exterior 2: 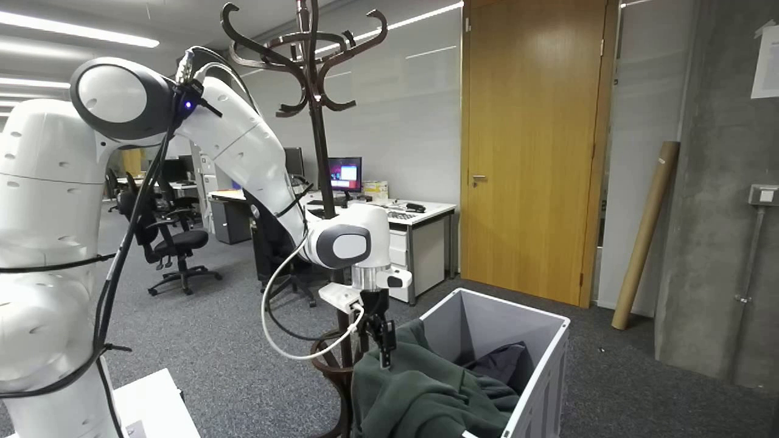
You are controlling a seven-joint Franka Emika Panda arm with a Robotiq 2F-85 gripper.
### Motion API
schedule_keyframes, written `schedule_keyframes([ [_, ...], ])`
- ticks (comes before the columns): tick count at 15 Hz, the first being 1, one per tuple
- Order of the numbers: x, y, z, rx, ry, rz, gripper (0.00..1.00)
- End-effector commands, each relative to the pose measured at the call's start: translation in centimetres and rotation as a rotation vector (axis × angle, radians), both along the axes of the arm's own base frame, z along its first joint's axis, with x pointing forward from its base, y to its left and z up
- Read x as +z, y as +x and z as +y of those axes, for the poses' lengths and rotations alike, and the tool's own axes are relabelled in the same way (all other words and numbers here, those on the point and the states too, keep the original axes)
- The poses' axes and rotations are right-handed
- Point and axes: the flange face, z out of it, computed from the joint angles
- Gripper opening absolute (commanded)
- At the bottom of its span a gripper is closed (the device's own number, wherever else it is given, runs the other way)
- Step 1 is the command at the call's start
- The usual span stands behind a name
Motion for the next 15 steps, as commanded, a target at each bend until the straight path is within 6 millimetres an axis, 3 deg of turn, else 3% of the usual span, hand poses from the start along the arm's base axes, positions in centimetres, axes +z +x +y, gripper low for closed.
schedule_keyframes([
  [1,-0.9,-2.5,-0.9,0.036,0.008,-0.034,1.0],
  [7,-4.2,-3.5,-3.1,0.161,0.008,-0.144,1.0],
  [15,-8.2,-3.5,-2.7,0.327,0.048,-0.157,1.0],
])
